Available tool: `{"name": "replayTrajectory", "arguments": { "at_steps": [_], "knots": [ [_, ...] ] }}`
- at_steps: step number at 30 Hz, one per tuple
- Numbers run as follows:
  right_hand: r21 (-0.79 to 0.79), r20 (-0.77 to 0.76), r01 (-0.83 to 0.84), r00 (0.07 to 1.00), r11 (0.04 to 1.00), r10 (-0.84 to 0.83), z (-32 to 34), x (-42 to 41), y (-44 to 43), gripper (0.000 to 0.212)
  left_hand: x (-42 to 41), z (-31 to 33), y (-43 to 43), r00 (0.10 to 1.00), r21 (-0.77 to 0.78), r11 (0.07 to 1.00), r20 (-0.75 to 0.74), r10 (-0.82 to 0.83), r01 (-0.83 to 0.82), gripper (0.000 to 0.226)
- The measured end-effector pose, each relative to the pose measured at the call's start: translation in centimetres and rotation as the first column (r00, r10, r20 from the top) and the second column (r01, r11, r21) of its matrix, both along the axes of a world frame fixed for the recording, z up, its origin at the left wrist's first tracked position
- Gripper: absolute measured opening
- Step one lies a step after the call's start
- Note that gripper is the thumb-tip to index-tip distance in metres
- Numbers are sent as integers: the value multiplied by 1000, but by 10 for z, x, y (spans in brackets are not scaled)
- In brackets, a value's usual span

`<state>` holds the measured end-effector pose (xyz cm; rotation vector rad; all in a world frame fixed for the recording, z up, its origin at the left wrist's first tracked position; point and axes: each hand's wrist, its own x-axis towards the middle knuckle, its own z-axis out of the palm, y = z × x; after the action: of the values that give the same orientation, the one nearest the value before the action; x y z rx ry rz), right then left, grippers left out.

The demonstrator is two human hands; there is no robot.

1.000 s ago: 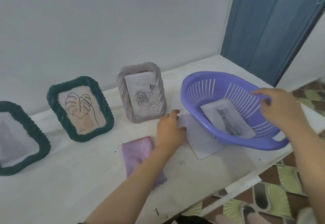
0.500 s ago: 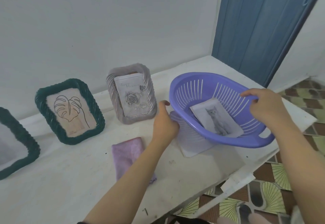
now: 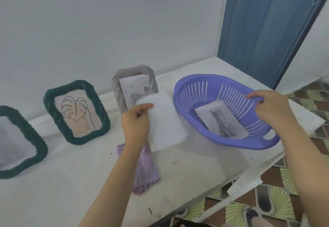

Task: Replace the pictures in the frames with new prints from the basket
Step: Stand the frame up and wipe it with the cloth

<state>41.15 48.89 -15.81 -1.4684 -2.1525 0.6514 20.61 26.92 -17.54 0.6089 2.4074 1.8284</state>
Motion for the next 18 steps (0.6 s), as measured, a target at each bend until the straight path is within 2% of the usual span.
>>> {"name": "replayTrajectory", "arguments": {
  "at_steps": [4, 7, 9, 11, 12, 13, 15, 17, 18],
  "knots": [
    [-20, -6, -16, 1000, 1000, 16, 4, 2, -2, 34, -4, 32, -4, 994, 200, 977, 97, 57, -75, 39],
    [-23, -5, -46, 999, 999, 46, 6, 4, -3, 34, 1, 48, 4, 983, 267, 963, 181, -12, -37, 33],
    [70, -8, -71, 997, 995, 72, 5, 4, -7, 27, 9, 52, 15, 976, 270, 962, 194, -98, 43, 32],
    [206, -101, -106, 986, 973, 129, 7, 4, -14, 24, 19, 53, 28, 968, 268, 954, 169, -187, 137, 33],
    [207, -204, -131, 963, 969, 174, 10, 2, -18, 23, 25, 54, 34, 962, 272, 945, 148, -230, 184, 34],
    [148, -331, -185, 916, 971, 225, 14, 0, -23, 22, 30, 54, 39, 953, 279, 932, 128, -274, 230, 35],
    [-17, -594, -389, 745, 921, 304, 22, -5, -34, 24, 39, 53, 50, 931, 291, 905, 98, -352, 311, 36],
    [-43, -725, -520, 604, 853, 332, 25, -8, -40, 33, 46, 51, 60, 918, 281, 891, 72, -391, 357, 34],
    [-23, -748, -530, 572, 848, 337, 25, -9, -41, 37, 49, 50, 65, 916, 270, 890, 59, -396, 367, 33]
  ]
}}
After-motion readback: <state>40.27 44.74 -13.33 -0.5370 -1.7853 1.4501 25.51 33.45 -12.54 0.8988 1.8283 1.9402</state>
